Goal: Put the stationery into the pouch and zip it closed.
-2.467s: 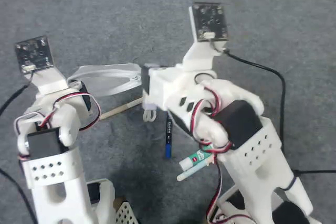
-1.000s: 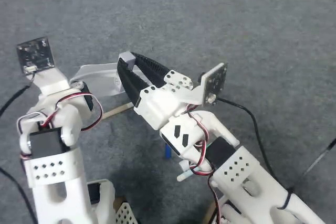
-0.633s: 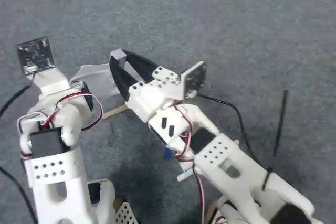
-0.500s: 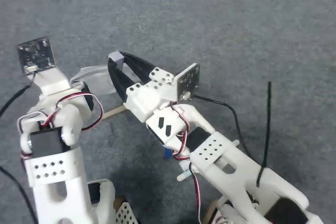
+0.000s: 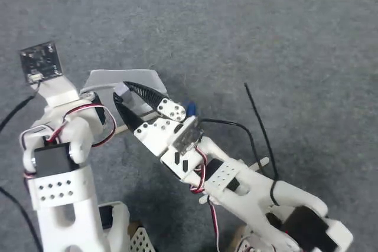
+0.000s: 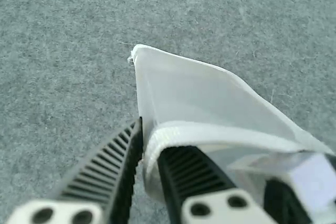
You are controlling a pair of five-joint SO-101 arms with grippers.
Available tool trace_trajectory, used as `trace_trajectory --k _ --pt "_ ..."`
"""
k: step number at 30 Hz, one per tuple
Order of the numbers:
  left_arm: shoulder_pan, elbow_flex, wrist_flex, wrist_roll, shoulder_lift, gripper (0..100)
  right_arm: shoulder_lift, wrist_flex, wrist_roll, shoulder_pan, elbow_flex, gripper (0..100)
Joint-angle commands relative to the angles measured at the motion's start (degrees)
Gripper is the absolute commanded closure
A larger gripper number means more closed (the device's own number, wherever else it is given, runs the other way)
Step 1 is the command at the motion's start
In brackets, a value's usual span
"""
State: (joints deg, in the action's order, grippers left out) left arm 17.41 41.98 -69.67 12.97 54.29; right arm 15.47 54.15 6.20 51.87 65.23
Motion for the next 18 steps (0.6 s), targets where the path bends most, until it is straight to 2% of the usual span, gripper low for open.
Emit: trace_trajectory --k 1,5,10,18 --pt "-0.18 -1.45 2.2 0.62 0.26 99 -3.74 4.62 3.69 0.4 -0.35 99.2" --pt "-0.18 -1.45 2.2 0.62 0.26 99 -5.32 6.99 5.89 0.4 -0.35 98.0" --pt "-0.09 -1.36 2.2 0.62 0.26 99 -5.32 6.9 6.42 0.4 1.14 85.7" --pt "0.09 -1.36 2.2 0.62 0.26 99 -5.32 6.81 6.42 0.4 1.85 85.3"
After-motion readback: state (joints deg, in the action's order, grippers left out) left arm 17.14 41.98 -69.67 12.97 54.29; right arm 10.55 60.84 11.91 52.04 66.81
